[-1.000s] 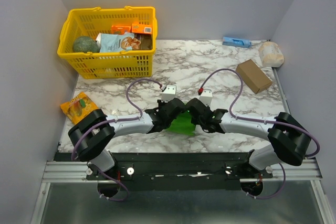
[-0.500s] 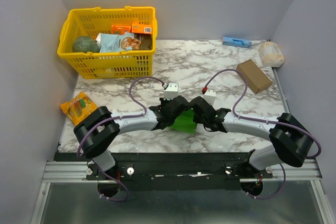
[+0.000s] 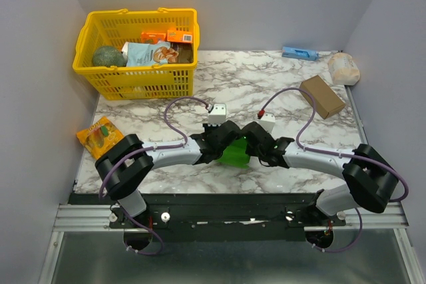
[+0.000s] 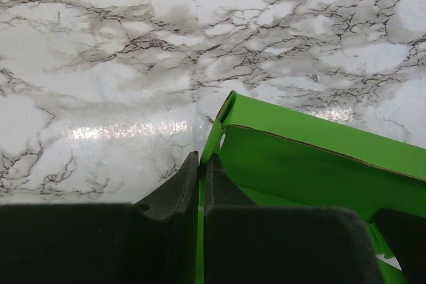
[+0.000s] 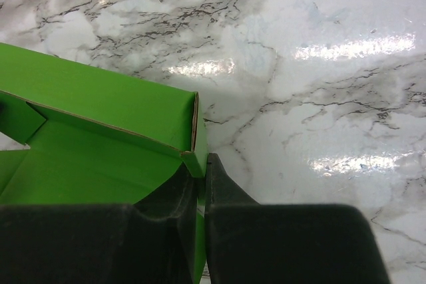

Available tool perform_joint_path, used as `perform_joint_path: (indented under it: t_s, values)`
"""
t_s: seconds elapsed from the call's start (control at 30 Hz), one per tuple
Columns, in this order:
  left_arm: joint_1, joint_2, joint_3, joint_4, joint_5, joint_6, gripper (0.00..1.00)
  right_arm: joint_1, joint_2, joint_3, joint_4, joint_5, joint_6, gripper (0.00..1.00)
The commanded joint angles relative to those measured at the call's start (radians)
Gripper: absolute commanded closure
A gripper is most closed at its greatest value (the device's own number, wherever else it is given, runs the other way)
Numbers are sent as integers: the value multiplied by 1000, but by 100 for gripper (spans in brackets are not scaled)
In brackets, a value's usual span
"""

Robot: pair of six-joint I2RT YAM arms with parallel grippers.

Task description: Fold the paper box

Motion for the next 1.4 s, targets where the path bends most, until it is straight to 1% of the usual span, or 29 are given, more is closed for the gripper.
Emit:
perform_joint_path:
  t_s: [0.0,0.13,0.23,0.33,0.37,0.43,0.47,0.53,0.57,0.67,0.73,0.8,0.87,0.93,0.97,1.03,1.07,1.13,1.17,1.27,1.37]
  values:
    - [-214,182,46,-215,-292,51,100,131,55,63,-30,104,-22,88]
    - [-227,188,42,-170,-258,63,100,132,63,62,-15,81,-22,88]
    - [-231,165,24,-120,-223,74,97,131,76,65,-10,72,-22,88]
    - [-232,149,13,-107,-209,74,87,131,81,65,-12,72,-22,88]
    - [-232,142,11,-112,-209,73,81,132,81,65,-10,72,-23,88]
    - [-231,128,7,-113,-198,70,75,132,83,63,-14,72,-23,88]
    - [-232,111,4,-113,-193,70,69,132,81,63,-17,72,-25,88]
    - [-231,93,-3,-115,-183,70,63,131,80,65,-24,73,-23,88]
    - [-232,76,-4,-117,-180,70,58,132,76,65,-27,75,-25,88]
    - [-232,41,-7,-121,-174,73,51,132,75,66,-38,78,-26,88]
    - [-232,19,-10,-123,-169,76,49,131,76,66,-46,76,-26,88]
    - [-231,-19,-19,-106,-155,94,42,131,79,66,-50,69,-26,88]
    - [-231,-64,-42,-66,-141,122,36,124,80,66,-55,61,-28,88]
    - [-231,-94,-75,-31,-120,152,32,121,76,70,-56,53,-39,88]
    - [-232,-131,-87,0,-117,161,27,112,76,73,-55,41,-45,88]
    - [-231,-173,-128,43,-85,200,21,102,76,73,-56,24,-56,88]
    - [-232,-221,-145,96,-59,217,15,95,75,74,-56,12,-60,88]
    - [-232,-272,-188,152,6,272,9,89,75,80,-61,-2,-77,88]
    - [-231,-321,-200,193,24,290,4,83,75,85,-67,-11,-80,88]
    - [-223,-418,-243,221,72,315,1,80,58,96,-86,-26,-95,88]
    - [-200,-504,-276,193,104,309,1,77,41,106,-102,-48,-108,88]
